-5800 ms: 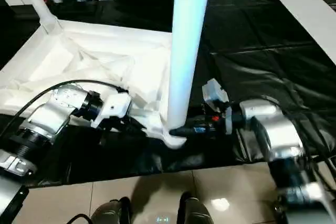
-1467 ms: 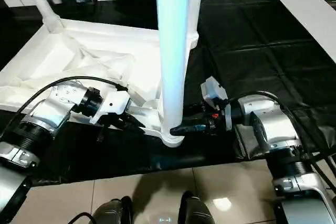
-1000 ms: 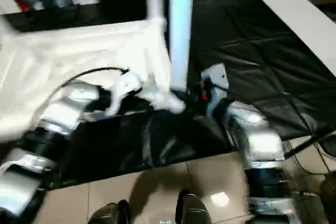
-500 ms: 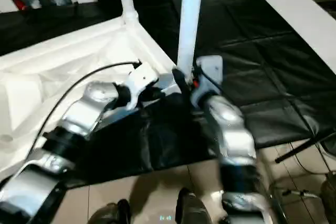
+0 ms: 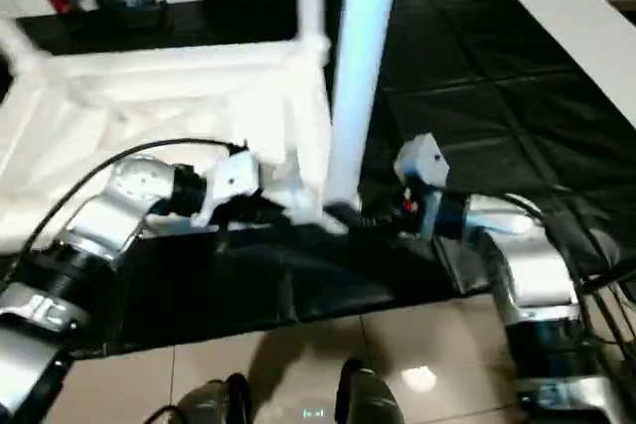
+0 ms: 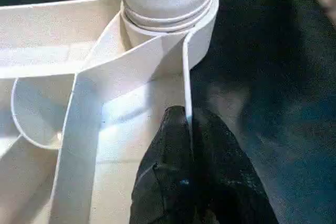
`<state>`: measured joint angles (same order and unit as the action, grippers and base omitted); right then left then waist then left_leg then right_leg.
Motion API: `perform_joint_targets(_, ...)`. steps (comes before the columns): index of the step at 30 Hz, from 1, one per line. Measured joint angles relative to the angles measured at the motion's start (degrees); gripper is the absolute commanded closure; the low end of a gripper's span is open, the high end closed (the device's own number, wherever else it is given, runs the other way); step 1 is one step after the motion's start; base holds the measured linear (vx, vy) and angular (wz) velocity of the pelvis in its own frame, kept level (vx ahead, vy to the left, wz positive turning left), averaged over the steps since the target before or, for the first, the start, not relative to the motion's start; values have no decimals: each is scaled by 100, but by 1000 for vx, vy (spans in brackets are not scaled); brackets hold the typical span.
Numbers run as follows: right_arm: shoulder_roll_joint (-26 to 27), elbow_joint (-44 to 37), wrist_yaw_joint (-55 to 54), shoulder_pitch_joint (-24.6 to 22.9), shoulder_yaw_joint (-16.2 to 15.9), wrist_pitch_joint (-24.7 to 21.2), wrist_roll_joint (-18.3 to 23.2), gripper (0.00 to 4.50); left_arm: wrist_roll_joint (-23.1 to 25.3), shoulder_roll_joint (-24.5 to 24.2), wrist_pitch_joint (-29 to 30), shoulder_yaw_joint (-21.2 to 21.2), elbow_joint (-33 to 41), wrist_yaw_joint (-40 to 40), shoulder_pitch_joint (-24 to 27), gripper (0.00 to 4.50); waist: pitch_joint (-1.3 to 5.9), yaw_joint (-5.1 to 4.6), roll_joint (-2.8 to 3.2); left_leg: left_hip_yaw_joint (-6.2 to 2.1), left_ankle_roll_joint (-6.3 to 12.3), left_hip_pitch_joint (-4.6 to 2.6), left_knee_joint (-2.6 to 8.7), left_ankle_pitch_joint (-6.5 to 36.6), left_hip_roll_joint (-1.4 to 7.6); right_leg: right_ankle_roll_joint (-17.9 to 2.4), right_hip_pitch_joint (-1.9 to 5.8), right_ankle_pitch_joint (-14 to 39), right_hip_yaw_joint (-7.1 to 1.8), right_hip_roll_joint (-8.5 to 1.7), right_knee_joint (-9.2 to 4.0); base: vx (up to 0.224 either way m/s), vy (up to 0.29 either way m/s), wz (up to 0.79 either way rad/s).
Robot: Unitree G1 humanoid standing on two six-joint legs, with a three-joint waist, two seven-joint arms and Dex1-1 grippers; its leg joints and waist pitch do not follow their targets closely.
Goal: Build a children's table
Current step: Rotate leg to tighten
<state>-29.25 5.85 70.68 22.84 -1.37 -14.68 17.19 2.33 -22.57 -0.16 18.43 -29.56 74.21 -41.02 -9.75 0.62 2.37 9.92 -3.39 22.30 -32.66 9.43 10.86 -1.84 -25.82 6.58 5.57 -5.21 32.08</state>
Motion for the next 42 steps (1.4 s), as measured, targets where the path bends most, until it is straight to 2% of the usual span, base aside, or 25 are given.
perform_joint_targets(1, -95, 59, 233, 64, -61, 1, 45, 76, -28, -43, -92, 23, -70, 148, -26, 450, 0, 7, -1, 0, 0, 0, 0, 0, 1, 0, 0, 0, 1, 1, 0, 0, 0, 0)
perform_joint_targets(2, -155, 127, 474, 134, -114, 0, 78, 110, -42, -82, -176, 45, -107, 289, -39, 450, 0, 17, -1, 0, 0, -1, 0, 0, 1, 0, 0, 0, 1, 1, 2, 0, 0, 0)
perform_joint_targets(5, -205, 236, 793, 218, -207, -13, 127, 113, -57, -126, -343, 82, -171, 550, -73, 450, 0, 64, -1, 0, 0, -1, 0, 0, 3, 0, 0, 0, 1, 1, 4, 0, 0, 0)
perform_joint_targets(8, -278, 555, 1274, 478, -493, -16, 155, 151, -93, -170, -539, 197, -291, 865, -170, 450, 0, 115, -3, 3, 0, -2, -2, 0, 2, -2, -1, -1, 0, 0, 4, 0, 0, 0)
perform_joint_targets(12, -244, 792, 1544, 623, -705, -9, 149, 189, -111, -169, -660, 272, -295, 1056, -194, 450, -2, 167, -7, 3, 1, 1, -2, 0, 2, -1, -1, 0, 0, -2, 5, 0, 0, 0)
perform_joint_targets(17, -223, 849, 1668, 667, -752, -9, 149, 209, -115, -169, -728, 280, -297, 1170, -196, 450, -6, 172, -15, 5, 1, 2, -2, 0, 2, -1, -1, 0, 0, -3, 5, 0, 0, 0)
perform_joint_targets(18, -223, 857, 1681, 672, -760, -9, 149, 233, -115, -171, -735, 280, -301, 1175, -196, 450, -7, 172, -16, 4, 1, 2, -2, 0, 2, 0, -1, 0, 0, -3, 5, 0, 0, 0)
perform_joint_targets(22, -227, 922, 1706, 731, -803, -6, 150, 246, -139, -172, -757, 280, -331, 1180, -196, 450, -5, 174, -18, 4, 1, 2, -4, -1, 3, -1, -1, 0, 0, -3, 7, 0, 0, 0)
perform_joint_targets(25, -218, 840, 1613, 662, -756, -177, 206, 250, -157, -163, -662, 270, -328, 1155, -196, 450, -4, 175, -17, 5, 1, 0, -5, -1, 2, -1, -1, 0, 0, -3, 9, 0, 0, 0)
perform_joint_targets(27, -130, 632, 1318, 513, -637, -423, 257, 251, -150, -118, -413, 232, -270, 1025, -180, 450, -3, 180, -15, 5, 0, -2, -6, -1, 3, -3, -1, -2, -1, -3, 13, 0, 0, 0)
perform_joint_targets(29, 137, 324, 484, 292, -412, -657, 166, 251, -48, -75, 12, 67, -161, 561, -123, 450, 0, 154, -20, 5, -3, -14, -14, -3, 9, -9, 5, -5, -1, 1, 23, 0, 0, 0)
perform_joint_targets(31, 403, 156, -251, 223, -241, -834, 27, 251, 50, -30, 365, -16, -67, 172, -111, 450, 1, 75, -18, 11, -15, -26, -17, -1, 7, 13, 6, 6, -5, 2, 23, 0, 0, 0)
perform_joint_targets(33, 1025, 105, -1477, 222, 73, -1033, -246, 251, 252, 187, 893, -234, 71, -548, -73, 450, 5, -70, -27, 9, -44, -27, -27, 8, 9, 12, 6, 5, -5, 5, 22, 0, 0, 0)
perform_joint_targets(35, 1481, 107, -2494, 295, 237, -1114, -500, 252, 335, 481, 1309, -351, 118, -1128, -71, 450, 5, -184, -25, 8, -45, -26, -33, 9, 1, 13, 14, 6, -5, 1, 16, 0, 0, 0)
perform_joint_targets(36, 1673, 133, -2928, 369, 309, -1176, -614, 253, 362, 641, 1450, -408, 115, -1414, -74, 450, 5, -210, -25, 8, -45, -27, -35, 9, -1, 14, 14, 6, -6, 1, 8, 0, 0, 0)
perform_joint_targets(38, 2116, 183, -3853, 517, 483, -1258, -853, 253, 412, 999, 1710, -504, 93, -2018, -105, 450, 4, -234, -25, -1, -44, -22, -39, 8, -3, 14, 4, 6, 1, 1, -8, 0, 0, 0)
perform_joint_targets(42, 2714, 185, -5136, 686, 658, -1375, -1140, 253, 464, 1446, 2053, -609, 49, -2764, -182, 450, 4, -217, -25, -1, -44, -12, -41, 8, -10, 14, 5, 6, -2, -3, -13, 0, 0, 0)
